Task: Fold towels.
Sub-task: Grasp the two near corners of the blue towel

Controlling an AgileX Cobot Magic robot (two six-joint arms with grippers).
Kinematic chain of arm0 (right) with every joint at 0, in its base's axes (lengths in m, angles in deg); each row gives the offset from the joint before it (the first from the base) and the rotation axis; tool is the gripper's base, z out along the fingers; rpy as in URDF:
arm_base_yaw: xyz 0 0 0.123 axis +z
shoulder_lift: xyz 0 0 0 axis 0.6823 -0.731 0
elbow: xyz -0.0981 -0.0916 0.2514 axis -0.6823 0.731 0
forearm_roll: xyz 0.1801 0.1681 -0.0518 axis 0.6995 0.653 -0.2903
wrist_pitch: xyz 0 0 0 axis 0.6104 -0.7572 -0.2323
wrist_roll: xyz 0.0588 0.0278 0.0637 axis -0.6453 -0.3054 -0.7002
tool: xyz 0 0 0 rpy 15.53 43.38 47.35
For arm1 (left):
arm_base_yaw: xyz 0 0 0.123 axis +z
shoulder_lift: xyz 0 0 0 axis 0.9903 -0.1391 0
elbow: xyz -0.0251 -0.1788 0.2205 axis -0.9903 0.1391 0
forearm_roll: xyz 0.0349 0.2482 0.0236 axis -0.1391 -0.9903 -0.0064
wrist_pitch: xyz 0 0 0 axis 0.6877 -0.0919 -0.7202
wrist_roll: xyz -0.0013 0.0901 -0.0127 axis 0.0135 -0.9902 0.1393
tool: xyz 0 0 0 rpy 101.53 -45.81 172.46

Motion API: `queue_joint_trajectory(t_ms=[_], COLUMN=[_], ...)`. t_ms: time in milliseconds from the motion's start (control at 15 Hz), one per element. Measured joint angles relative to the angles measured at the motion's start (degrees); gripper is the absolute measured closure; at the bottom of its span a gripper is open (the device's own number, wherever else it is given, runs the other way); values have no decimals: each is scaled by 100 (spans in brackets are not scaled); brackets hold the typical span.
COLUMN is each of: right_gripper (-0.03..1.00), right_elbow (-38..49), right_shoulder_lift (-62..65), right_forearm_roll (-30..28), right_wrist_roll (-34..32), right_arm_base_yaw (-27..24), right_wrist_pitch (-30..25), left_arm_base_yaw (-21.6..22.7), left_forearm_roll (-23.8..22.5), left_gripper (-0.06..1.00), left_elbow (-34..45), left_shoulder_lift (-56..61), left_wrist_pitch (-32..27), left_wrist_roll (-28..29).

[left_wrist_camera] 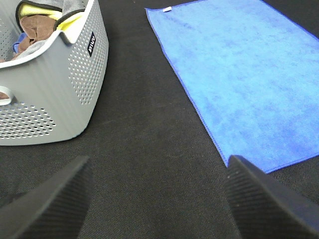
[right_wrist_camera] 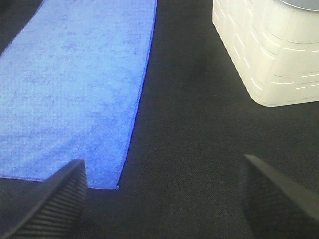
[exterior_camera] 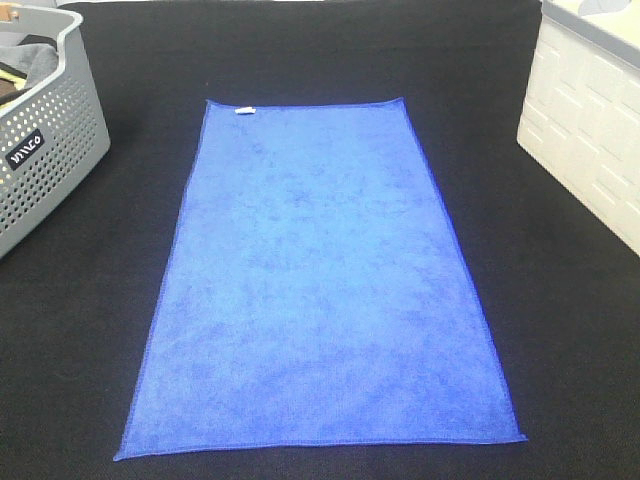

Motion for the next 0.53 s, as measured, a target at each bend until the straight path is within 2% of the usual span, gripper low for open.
queue_joint_trajectory(t_ms=[400, 533], right_gripper=[19, 19], right_elbow=[0, 0], right_shoulder_lift=[0, -29], right_forearm_roll=[0, 0], right_wrist_roll=[0, 0], right_arm_base_yaw=[0, 0], right_wrist_pitch=[0, 6], left_arm_base_yaw=[0, 0], left_forearm_roll=[17, 189], left_gripper=[23, 24], left_elbow=[0, -57], left_shoulder_lift=[0, 0], left_wrist_pitch=[34, 441], left_wrist_roll=[23, 40])
